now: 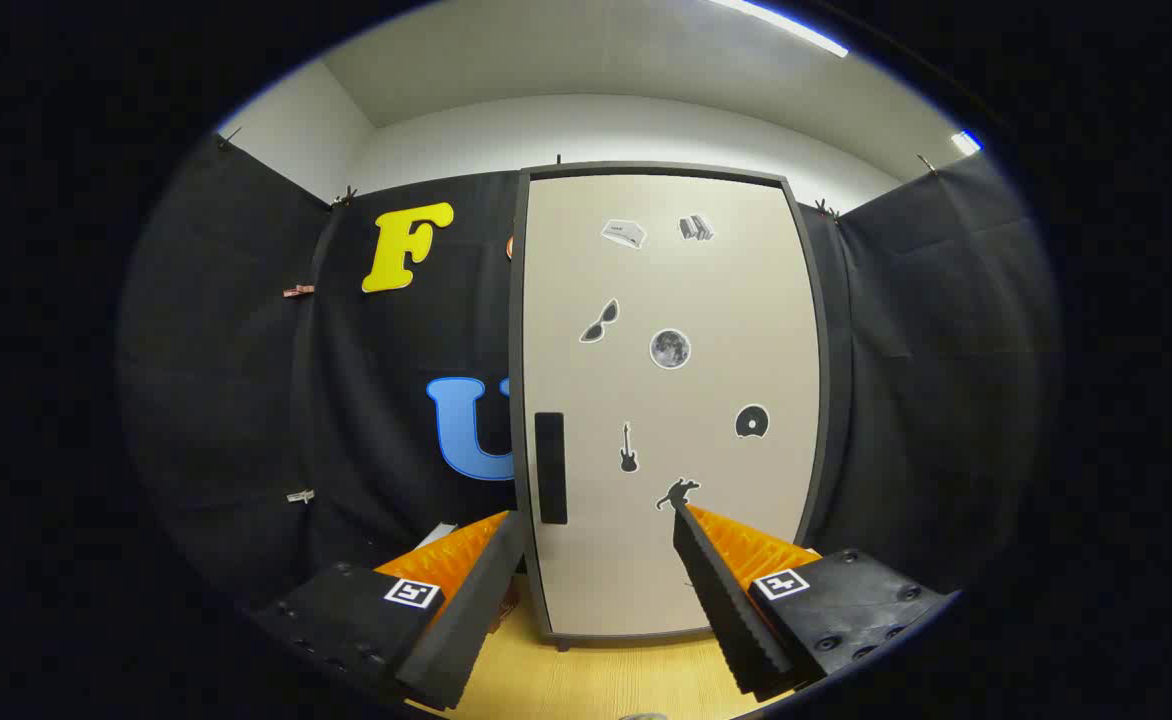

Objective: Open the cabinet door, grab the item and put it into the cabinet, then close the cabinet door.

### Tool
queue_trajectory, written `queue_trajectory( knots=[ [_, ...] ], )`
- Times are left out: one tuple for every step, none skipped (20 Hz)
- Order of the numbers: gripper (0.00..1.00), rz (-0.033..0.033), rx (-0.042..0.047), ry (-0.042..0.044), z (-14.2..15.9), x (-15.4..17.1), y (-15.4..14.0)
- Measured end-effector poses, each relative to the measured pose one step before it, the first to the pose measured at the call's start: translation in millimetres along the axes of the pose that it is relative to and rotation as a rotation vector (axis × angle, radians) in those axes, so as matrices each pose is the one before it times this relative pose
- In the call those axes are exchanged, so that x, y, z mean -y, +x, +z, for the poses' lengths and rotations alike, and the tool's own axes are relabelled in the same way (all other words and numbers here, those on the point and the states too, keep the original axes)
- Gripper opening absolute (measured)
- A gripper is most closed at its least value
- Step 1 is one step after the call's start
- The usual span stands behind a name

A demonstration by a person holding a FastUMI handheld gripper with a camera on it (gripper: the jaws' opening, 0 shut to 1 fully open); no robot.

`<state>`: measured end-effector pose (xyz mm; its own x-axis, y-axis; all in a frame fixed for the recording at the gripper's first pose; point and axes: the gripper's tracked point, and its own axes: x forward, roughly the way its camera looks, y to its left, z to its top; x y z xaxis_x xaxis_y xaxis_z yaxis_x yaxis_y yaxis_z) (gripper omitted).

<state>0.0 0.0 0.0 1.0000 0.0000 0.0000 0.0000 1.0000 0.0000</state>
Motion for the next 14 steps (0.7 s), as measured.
queue_trajectory(
  knots=[
    [0.98,0.00101,-0.00156,0.00148,-0.27,-0.13,1.59],
    [0.98,-0.00030,-0.00320,0.00046,-0.98,0.21,0.61],
    [0.98,-0.00283,-0.00231,-0.00117,-1.24,1.02,1.00],
    [0.98,-0.00242,-0.00249,-0.00022,-0.82,0.86,0.58],
    [0.97,-0.00139,-0.00209,0.00164,-1.11,0.26,1.30],
    [0.98,0.00073,-0.00167,0.00230,0.04,0.22,0.45],
    [0.98,0.00090,-0.00221,0.00051,-0.94,-0.42,1.94],
    [0.98,0.00074,-0.00341,-0.00236,-0.99,-0.12,0.28],
    [0.98,-0.00079,-0.00160,-0.00281,-0.50,0.39,0.63],
    [0.98,0.00115,-0.00015,-0.00118,-0.17,-0.06,0.72],
    [0.97,0.00012,0.00202,0.00075,0.63,-0.11,0.19],
    [0.97,0.00288,0.00151,0.00245,0.68,-0.49,0.65],
    [0.97,0.00099,-0.00015,0.00154,-0.23,-0.46,-0.21],
    [0.98,-0.00011,-0.00169,-0.00018,0.11,0.16,0.62]
  ],
)
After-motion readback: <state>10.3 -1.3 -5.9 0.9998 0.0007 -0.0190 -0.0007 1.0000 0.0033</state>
